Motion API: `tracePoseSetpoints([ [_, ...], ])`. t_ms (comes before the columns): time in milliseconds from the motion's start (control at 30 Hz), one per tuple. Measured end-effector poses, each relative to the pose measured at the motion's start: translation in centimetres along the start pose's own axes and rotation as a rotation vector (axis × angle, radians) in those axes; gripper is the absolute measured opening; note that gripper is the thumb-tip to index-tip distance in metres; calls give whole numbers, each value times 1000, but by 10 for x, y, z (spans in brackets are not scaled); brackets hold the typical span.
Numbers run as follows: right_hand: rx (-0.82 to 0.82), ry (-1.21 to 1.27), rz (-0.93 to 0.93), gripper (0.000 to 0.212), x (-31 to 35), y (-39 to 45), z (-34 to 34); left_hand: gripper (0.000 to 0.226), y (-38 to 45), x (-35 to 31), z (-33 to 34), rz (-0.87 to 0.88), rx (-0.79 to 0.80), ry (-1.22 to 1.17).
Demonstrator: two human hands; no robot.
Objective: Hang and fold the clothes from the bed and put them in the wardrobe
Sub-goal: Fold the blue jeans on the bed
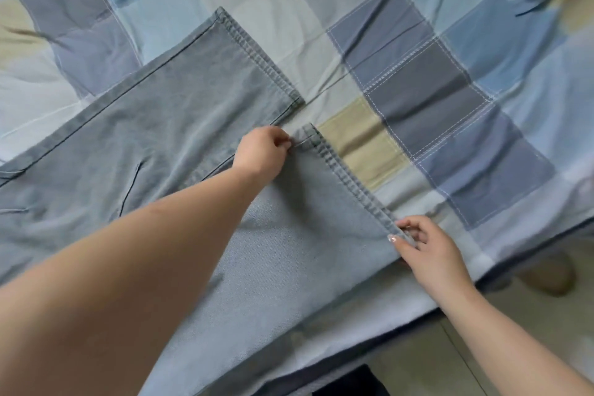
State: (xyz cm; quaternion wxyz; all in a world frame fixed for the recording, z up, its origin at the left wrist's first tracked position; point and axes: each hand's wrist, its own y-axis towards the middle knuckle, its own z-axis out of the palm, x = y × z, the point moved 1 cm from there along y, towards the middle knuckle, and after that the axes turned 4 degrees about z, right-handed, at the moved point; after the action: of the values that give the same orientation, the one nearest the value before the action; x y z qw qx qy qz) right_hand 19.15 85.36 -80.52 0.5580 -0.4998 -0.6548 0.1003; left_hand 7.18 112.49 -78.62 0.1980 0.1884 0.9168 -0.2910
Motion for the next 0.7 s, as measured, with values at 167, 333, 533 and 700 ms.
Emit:
tracePoseSetpoints([
  [167,-153,89,-73,31,1,6,-12,29,16,-9,2,-9,26,-257],
  [333,-85,-49,54,20,-5,9,-11,31,1,7,-15,-70,37,-395],
  [533,-275,-289,-233,33,31,-26,8,22,-49,86,-60,-224,-13,-417],
  [700,-73,-299,-427,25,58,-66,72,19,-113,155,-91,-360,-119,-464],
])
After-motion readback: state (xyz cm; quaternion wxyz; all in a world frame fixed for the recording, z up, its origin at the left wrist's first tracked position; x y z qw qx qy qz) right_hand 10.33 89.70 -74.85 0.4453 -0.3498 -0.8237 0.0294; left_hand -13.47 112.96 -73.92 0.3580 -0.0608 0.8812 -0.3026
